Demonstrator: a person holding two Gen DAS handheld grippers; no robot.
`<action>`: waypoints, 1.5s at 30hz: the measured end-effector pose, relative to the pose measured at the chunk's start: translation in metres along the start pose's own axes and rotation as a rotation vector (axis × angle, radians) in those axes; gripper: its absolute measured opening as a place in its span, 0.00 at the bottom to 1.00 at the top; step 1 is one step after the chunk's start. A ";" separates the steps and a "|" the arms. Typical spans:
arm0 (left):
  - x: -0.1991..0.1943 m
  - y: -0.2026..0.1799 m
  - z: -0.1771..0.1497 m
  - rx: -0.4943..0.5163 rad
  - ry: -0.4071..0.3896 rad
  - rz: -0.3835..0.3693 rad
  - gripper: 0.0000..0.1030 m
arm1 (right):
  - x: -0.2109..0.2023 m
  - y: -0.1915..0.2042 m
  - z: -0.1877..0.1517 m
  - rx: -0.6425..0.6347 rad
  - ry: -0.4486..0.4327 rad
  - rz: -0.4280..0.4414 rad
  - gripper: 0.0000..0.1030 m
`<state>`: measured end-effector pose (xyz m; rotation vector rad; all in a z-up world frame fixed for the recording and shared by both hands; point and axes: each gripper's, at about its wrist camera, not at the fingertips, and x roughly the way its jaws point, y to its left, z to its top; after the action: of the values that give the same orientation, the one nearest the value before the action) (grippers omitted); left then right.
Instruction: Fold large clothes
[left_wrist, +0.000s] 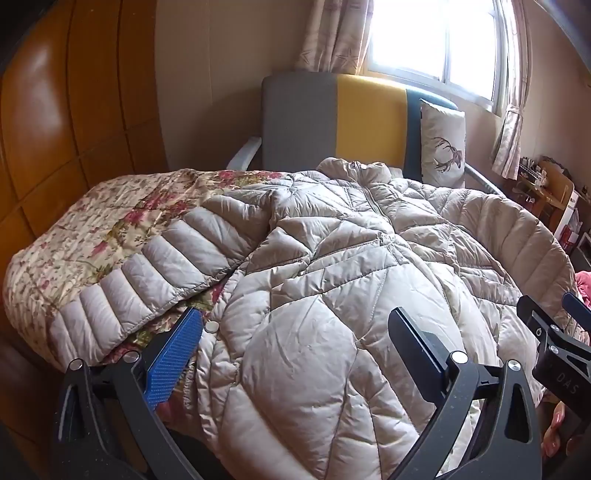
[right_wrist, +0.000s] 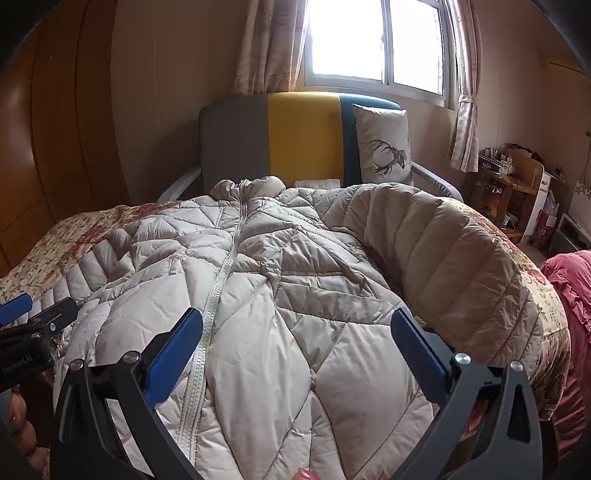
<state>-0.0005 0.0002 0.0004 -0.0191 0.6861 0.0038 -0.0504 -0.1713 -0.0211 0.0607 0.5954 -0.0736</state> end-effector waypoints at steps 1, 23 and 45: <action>0.000 0.000 0.000 0.002 0.001 0.001 0.97 | 0.000 0.000 0.000 0.001 0.001 0.002 0.98; 0.001 0.000 -0.001 0.009 0.010 0.012 0.97 | -0.002 -0.004 0.000 0.006 0.002 -0.002 0.98; 0.005 0.002 -0.003 0.006 0.029 0.018 0.97 | 0.003 -0.002 -0.005 0.001 0.016 0.012 0.98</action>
<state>0.0018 0.0017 -0.0052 -0.0069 0.7148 0.0187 -0.0505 -0.1735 -0.0270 0.0659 0.6111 -0.0618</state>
